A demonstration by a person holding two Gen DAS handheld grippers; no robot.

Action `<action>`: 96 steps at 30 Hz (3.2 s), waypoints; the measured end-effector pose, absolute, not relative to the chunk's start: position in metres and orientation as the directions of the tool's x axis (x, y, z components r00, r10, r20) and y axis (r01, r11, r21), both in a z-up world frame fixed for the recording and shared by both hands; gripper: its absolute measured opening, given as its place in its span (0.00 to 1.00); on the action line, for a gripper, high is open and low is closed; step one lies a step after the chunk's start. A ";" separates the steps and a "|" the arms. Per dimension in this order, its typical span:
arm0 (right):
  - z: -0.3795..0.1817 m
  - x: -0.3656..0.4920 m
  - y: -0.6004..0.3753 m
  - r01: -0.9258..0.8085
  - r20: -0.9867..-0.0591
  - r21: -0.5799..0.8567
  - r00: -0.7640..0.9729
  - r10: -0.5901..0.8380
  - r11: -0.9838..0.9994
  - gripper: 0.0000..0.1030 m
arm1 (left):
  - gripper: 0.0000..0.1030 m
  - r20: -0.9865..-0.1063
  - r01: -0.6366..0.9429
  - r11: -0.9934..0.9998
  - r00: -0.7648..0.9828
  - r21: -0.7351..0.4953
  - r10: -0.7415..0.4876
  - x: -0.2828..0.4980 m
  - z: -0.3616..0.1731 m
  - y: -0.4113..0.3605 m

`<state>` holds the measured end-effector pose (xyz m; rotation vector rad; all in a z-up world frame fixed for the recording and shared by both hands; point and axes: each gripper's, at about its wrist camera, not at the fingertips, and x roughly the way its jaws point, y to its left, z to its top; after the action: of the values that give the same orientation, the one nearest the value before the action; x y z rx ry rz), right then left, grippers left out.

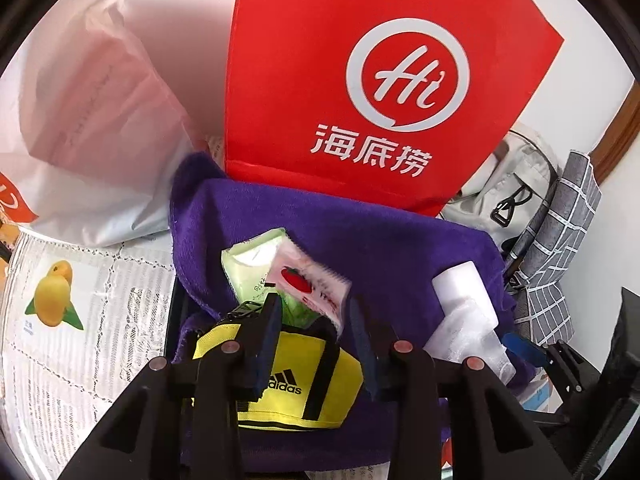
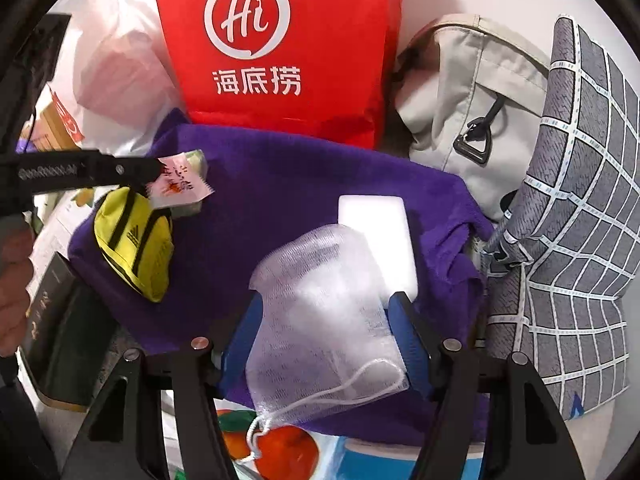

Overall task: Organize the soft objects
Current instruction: 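Release the snack packet from the left tool while the right tool releases the mesh bag onto the towel, then grasp the black watch strap with the right tool while the left tool approaches the white glove, then grasp the white glove with the left tool while the right tool holds the strap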

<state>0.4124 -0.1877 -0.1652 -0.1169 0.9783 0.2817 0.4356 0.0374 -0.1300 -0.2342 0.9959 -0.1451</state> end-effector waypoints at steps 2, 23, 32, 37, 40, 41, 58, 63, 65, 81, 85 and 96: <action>-0.166 0.412 -0.188 -0.293 -0.835 0.034 0.517 0.189 0.955 0.63 | 0.32 -0.812 0.019 0.967 0.539 -0.255 -0.225 0.434 -0.128 0.036; -0.126 0.271 -0.205 -0.369 -0.774 0.089 0.559 0.298 0.925 0.49 | 0.50 -0.788 0.035 0.980 0.589 -0.198 -0.180 0.367 -0.087 0.032; -0.160 0.214 -0.182 -0.425 -0.831 0.089 0.467 0.302 0.901 0.34 | 0.50 -0.802 0.067 0.987 0.577 -0.145 -0.157 0.292 -0.087 0.038; -0.176 0.210 -0.171 -0.403 -0.856 -0.038 0.485 0.178 0.914 0.33 | 0.50 -0.798 0.062 0.985 0.580 -0.159 -0.165 0.258 -0.090 0.048; -0.186 0.210 -0.166 -0.411 -0.865 -0.060 0.477 0.158 0.910 0.33 | 0.50 -0.801 0.050 0.984 0.575 -0.170 -0.168 0.243 -0.095 0.054; -0.188 0.211 -0.164 -0.407 -0.860 -0.091 0.493 0.135 0.909 0.33 | 0.50 -0.803 0.045 0.984 0.572 -0.173 -0.167 0.239 -0.097 0.056; -0.158 0.184 -0.184 -0.342 -0.804 0.093 0.528 0.273 0.935 0.02 | 0.50 -0.839 -0.008 0.975 0.511 -0.221 -0.186 0.180 -0.126 0.073; -0.173 0.175 -0.189 -0.313 -0.821 0.126 0.499 0.276 0.941 0.02 | 0.50 -0.849 0.000 0.975 0.491 -0.222 -0.193 0.167 -0.134 0.065; -0.174 0.168 -0.190 -0.315 -0.818 0.132 0.501 0.283 0.940 0.02 | 0.50 -0.853 0.004 0.977 0.487 -0.215 -0.189 0.163 -0.135 0.061; -0.192 0.157 -0.191 -0.295 -0.793 0.156 0.532 0.298 0.943 0.03 | 0.50 -0.864 0.066 0.979 0.461 -0.193 -0.202 0.163 -0.145 0.030; -0.179 0.140 -0.205 -0.293 -0.772 0.150 0.562 0.297 0.944 0.03 | 0.50 -0.865 0.127 0.977 0.455 -0.171 -0.211 0.172 -0.153 0.008; -0.192 0.113 -0.248 -0.230 -0.786 0.153 0.562 0.259 0.961 0.03 | 0.50 -0.837 0.163 0.966 0.484 -0.199 -0.254 0.220 -0.162 -0.031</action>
<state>0.1134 -0.2483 -0.1917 0.0344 0.9309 0.2880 0.2196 -0.0309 -0.1623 -0.0972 1.0350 -0.2543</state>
